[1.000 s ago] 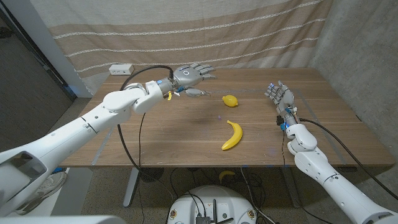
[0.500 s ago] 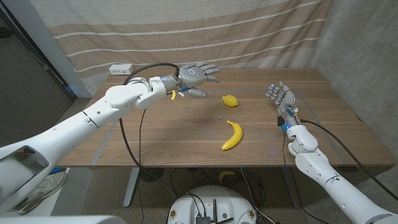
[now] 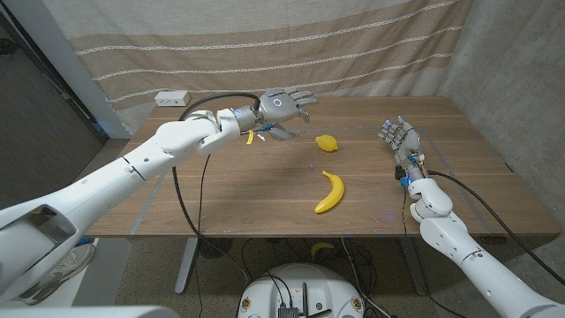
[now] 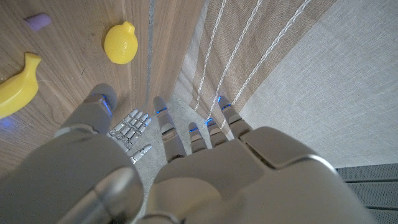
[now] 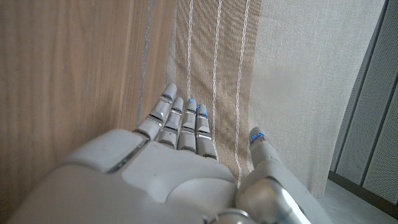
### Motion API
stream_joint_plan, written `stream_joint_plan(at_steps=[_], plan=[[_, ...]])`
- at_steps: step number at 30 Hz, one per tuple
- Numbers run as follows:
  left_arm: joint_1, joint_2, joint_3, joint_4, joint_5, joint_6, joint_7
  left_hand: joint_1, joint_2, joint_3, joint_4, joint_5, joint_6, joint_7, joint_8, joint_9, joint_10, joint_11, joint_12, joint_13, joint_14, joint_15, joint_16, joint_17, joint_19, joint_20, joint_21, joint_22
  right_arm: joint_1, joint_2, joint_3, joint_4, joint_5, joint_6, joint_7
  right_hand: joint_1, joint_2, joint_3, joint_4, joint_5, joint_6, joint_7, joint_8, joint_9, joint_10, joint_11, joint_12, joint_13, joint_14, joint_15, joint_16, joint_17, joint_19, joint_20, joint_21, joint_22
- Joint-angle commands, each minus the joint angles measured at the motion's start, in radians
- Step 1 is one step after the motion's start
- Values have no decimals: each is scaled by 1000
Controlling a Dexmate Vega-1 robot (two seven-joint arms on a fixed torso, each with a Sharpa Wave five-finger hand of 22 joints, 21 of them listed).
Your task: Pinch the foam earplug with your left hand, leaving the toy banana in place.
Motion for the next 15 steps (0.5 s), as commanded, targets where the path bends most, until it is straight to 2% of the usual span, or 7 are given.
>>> stream_joint_plan(at_steps=[1, 5, 15], plan=[[-16, -11, 27, 29, 31, 0, 55, 64, -6, -1, -3, 1, 30, -7, 19, 9, 31, -28, 6, 2, 29, -6, 6, 3, 43, -2, -7, 2, -5, -3, 2, -3, 2, 0, 2, 9, 6, -5, 1, 4, 12, 3, -6, 6, 11, 2, 0, 4, 11, -2, -5, 0, 13, 0, -3, 4], [-18, -13, 31, 41, 18, -9, 65, 99, -3, -2, -2, -2, 23, -9, 14, 7, 48, -35, 8, 2, 41, -15, 7, 2, 56, -5, -14, 2, -6, -3, 3, -3, 3, 1, 4, 9, 6, -6, 2, 4, 20, 2, -6, 6, 18, 1, 0, 4, 13, -2, -7, 0, 15, 0, -5, 5], [-41, -31, 53, 86, -21, -43, 58, 123, -7, -7, -1, -5, 28, -9, 14, 5, 50, -36, 6, 2, 43, -17, 4, 2, 60, -6, -22, 2, -11, -5, 4, -8, 4, 2, 6, 8, 7, -9, 2, 5, 31, 4, -7, 6, 26, 1, -1, 5, 15, -1, -9, 0, 19, -1, -10, 5]])
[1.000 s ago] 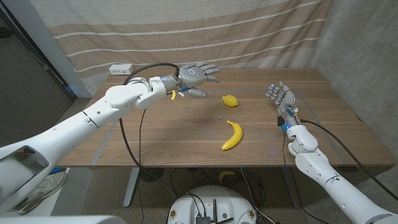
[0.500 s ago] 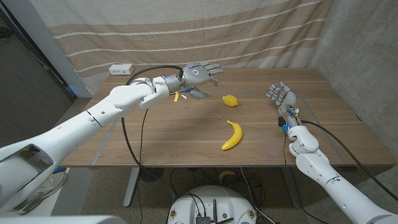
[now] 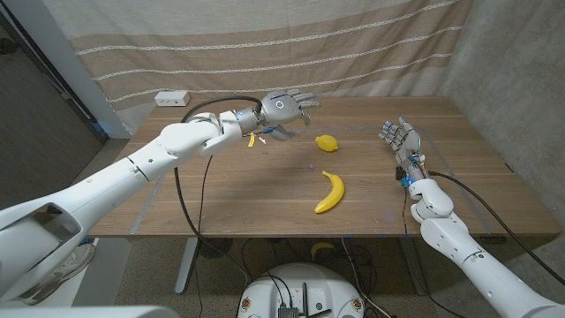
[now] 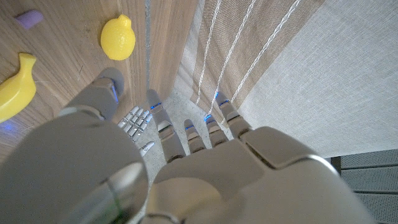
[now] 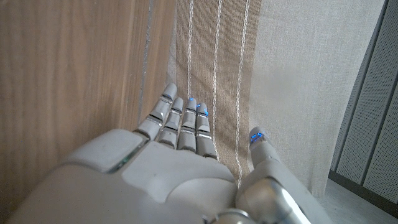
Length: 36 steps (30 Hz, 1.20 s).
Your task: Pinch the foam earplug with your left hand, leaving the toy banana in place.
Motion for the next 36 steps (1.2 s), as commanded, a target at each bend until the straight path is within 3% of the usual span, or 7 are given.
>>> stream_joint_plan(at_steps=[1, 36], plan=[[-25, -19, 28, 50, -34, -36, 6, 16, -2, -8, -1, -5, 7, -2, 1, 2, 5, -2, 5, 2, 9, 0, 4, 2, 10, 4, -4, 2, -6, -2, 2, -7, 0, 2, 1, 8, 7, -5, -2, 5, 9, 0, -7, 6, 12, 1, -1, 5, 6, 1, -3, 0, 8, -1, -2, 5], [-36, -38, 68, 112, -78, -67, -19, 65, -9, -37, 3, -14, 48, 0, 13, -1, 21, 0, 3, 1, 16, -3, 1, 2, 26, 6, -26, 3, -14, -7, 5, -13, 0, 2, 2, 10, 8, -10, -2, 5, 17, 2, -20, 6, 19, 2, -13, 6, 10, 2, -12, 0, 17, 1, -18, 5]])
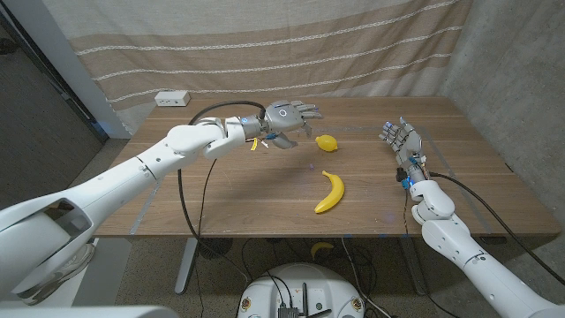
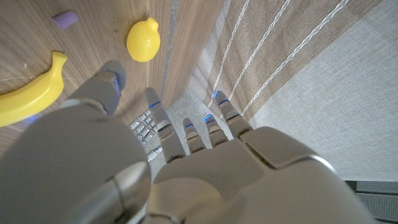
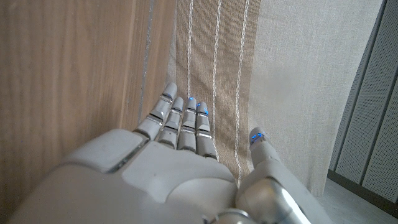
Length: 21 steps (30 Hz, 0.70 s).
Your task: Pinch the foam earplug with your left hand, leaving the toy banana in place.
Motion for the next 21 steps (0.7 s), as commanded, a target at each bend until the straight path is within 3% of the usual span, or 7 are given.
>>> stream_joint_plan(at_steps=[1, 21], plan=[[1, -7, 13, 23, -13, -5, -16, 15, 0, -7, 3, -2, 11, -2, 6, 0, 9, -1, 3, 1, 11, 3, 1, 2, 12, 2, -3, 3, -1, -1, 0, -1, -1, -2, 0, 10, 7, -2, -2, 5, 9, -1, -5, 1, 7, 0, -5, 6, 9, 2, -6, 0, 10, 1, -5, 5], [-23, -21, 49, 71, -10, -28, -10, 33, 6, -21, 6, -6, 20, -3, 6, -1, 10, -2, 0, 1, 11, 2, -1, 2, 17, 4, -13, 4, -9, 6, 3, 3, 3, 10, 1, 12, 6, -7, -3, 5, 13, -1, -13, 2, 11, 3, -13, 6, 12, 1, -12, 0, 15, 1, -16, 5]])
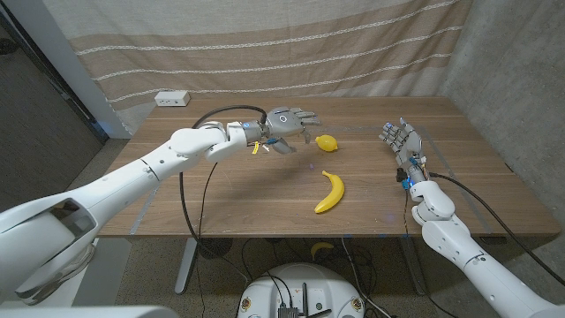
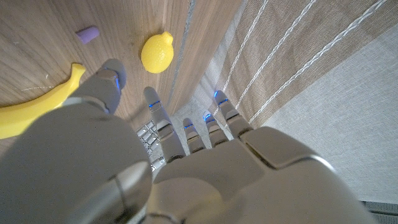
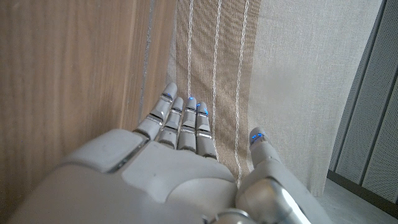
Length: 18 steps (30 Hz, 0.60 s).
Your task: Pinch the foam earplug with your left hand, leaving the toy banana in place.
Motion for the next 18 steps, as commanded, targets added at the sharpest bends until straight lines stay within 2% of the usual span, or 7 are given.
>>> stream_joint_plan(at_steps=[1, 18], plan=[[-12, -6, 21, 26, 3, -17, 10, 12, 2, -5, -2, -2, 11, -1, 6, 3, 9, -2, -1, 1, 6, -3, -1, 2, 11, -1, -4, 4, -5, 3, 2, 2, 1, 7, 0, 12, 6, -4, 0, 5, 12, -1, -6, 2, 11, 2, -6, 1, 8, -4, -2, 0, 8, 1, -5, 5], [-26, -19, 56, 72, 38, -10, 43, 22, 5, -16, 1, -5, 13, -1, 5, 3, 13, -2, -1, 1, 9, -5, -1, 2, 13, 1, -12, 4, 0, 3, 0, 8, 4, 0, 3, 12, 7, -7, 1, 5, 15, 0, -12, 2, 13, 3, -12, 2, 8, -4, -7, 0, 10, 1, -13, 5]])
